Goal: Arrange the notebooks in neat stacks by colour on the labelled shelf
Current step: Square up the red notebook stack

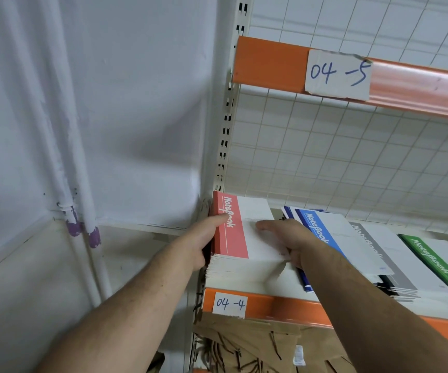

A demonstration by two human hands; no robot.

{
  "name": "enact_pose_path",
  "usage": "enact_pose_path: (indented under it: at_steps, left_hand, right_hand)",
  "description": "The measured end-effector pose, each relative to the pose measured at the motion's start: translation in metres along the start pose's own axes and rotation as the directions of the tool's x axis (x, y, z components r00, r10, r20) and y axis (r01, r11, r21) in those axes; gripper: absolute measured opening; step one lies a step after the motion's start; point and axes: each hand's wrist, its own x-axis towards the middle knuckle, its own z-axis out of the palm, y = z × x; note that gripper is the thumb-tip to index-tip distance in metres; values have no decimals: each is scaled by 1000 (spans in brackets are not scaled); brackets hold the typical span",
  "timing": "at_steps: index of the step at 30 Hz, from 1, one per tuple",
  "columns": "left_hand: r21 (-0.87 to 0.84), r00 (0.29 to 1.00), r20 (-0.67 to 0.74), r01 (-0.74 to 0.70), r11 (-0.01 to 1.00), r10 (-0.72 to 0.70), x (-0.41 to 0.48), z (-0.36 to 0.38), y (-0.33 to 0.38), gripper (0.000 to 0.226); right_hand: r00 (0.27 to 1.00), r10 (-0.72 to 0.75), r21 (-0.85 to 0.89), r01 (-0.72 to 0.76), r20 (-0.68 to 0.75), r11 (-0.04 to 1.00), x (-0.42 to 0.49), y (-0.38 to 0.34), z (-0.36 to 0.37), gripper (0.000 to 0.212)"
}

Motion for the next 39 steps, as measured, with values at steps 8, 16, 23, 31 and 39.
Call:
enact_pose_path:
  at_steps: [8, 16, 23, 31, 39]
  left_hand:
    - [-20, 1000, 19, 3, 1000, -3, -2, -1, 2, 40]
    - [27, 1000, 13, 2, 1000, -3, 1, 1, 9, 36]
    - [39, 1000, 25, -7, 999, 6, 1, 3, 6, 29]
    - [13, 998, 43, -52, 999, 51, 3, 1, 2, 48]
    - [-13, 996, 15, -88, 996, 88, 1, 4, 1, 37]
  right_hand:
    - [1000, 10, 3, -10, -19, 1000, -9, -4, 2, 50]
    - [998, -38, -38, 40, 59, 998, -9, 2, 2, 76]
    - [992, -89, -135, 100, 89, 986, -22, 6, 1, 73]
    - [844, -419, -752, 508, 335, 421, -70, -1, 13, 119]
    - [782, -534, -796, 528, 321, 295, -72, -5, 40, 78]
